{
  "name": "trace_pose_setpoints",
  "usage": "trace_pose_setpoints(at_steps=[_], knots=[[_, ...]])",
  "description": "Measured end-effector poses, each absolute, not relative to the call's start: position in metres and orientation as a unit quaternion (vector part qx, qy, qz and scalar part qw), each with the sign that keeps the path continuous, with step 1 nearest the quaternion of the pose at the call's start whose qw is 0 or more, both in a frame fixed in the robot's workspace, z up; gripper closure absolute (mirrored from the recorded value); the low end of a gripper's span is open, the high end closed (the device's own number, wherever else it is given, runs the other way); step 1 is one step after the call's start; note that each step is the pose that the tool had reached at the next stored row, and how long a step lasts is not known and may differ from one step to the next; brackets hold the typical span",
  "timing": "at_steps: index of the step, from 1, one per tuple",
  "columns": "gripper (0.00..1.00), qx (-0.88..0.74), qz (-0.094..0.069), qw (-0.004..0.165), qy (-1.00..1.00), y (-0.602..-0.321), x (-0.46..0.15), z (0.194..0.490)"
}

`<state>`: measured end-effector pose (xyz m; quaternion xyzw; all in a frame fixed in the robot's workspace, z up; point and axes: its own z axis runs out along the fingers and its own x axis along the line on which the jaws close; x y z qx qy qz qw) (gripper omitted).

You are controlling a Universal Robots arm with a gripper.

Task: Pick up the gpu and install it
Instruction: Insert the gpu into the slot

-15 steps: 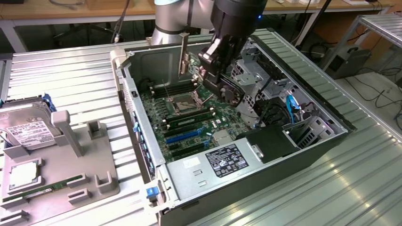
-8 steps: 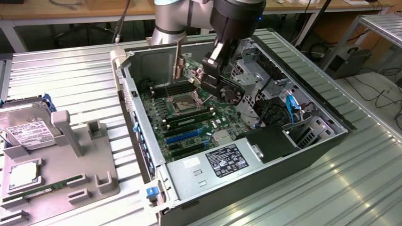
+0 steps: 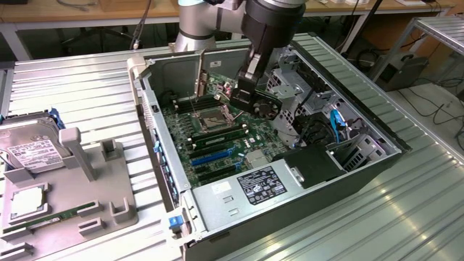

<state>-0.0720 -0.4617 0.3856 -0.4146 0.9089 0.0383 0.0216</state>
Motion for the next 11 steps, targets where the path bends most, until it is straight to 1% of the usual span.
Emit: trace_pose_setpoints(at_steps=[11], knots=[[0.74,-0.507,0.04,0.018,0.861,-0.4617,-0.072,0.379]])
